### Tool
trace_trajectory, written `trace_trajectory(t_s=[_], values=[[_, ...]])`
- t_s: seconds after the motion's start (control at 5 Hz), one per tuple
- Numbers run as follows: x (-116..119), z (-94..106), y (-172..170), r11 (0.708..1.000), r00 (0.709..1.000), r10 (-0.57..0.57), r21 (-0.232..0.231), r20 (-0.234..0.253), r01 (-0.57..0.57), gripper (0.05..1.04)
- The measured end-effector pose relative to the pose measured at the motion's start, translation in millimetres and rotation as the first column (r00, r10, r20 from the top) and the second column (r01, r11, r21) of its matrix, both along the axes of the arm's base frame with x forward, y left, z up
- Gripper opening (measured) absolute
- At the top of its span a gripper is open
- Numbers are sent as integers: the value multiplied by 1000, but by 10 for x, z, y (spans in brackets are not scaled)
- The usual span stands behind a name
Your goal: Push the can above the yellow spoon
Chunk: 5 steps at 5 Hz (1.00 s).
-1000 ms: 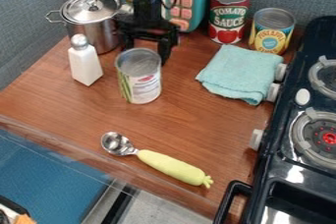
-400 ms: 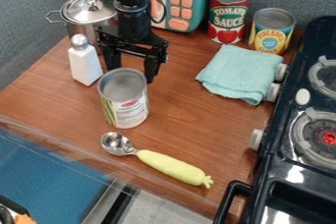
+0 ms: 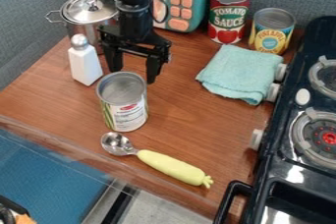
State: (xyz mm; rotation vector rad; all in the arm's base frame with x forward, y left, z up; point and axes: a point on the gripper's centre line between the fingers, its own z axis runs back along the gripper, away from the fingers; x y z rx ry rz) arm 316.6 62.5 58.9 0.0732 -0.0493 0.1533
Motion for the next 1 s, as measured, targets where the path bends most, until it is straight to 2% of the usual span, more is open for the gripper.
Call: trace_trajectory(t_s=[0.2, 0.4, 0.6, 0.8, 1.0], values=[[213, 207, -46, 1000, 999, 20, -20, 47, -19, 999], [358, 346, -79, 999, 999, 32, -43, 38, -30, 999], [364, 505, -79, 999, 1000, 30, -27, 7, -30, 999], [150, 628, -59, 1000, 998, 9, 14, -55, -9, 999], [-49, 816, -87, 999, 998, -32, 6, -55, 33, 999]])
